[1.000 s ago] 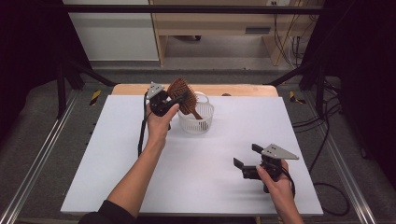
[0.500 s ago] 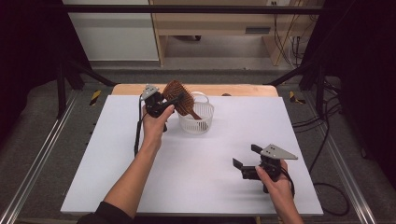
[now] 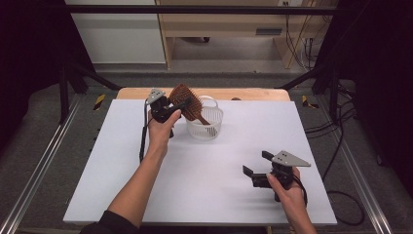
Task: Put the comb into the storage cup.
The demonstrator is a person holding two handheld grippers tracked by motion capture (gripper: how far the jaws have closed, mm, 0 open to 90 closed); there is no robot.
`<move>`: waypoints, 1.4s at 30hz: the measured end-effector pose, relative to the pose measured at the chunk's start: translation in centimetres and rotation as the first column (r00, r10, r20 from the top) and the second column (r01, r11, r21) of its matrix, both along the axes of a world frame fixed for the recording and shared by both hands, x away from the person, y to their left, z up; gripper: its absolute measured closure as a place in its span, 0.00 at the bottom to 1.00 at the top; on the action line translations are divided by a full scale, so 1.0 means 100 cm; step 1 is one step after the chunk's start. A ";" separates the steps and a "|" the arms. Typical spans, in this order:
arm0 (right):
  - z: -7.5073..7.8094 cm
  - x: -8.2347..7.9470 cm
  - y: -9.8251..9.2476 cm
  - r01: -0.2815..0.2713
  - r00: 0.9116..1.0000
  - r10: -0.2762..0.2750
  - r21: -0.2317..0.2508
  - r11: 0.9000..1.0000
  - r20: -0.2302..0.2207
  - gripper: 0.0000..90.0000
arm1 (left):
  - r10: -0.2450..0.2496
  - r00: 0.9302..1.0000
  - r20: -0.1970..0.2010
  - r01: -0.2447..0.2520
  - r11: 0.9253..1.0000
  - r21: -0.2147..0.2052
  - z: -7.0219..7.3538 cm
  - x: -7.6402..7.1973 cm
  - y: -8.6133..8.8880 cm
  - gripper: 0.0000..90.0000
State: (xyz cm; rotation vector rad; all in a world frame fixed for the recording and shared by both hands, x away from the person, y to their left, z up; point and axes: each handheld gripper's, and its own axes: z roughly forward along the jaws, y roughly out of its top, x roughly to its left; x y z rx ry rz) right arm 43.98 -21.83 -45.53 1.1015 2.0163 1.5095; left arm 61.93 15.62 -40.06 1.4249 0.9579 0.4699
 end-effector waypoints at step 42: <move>-0.003 0.000 0.003 -0.024 1.000 0.024 -0.014 1.000 -0.019 0.05 | 0.035 0.999 0.024 -0.036 0.998 0.061 -0.002 -0.002 0.001 0.36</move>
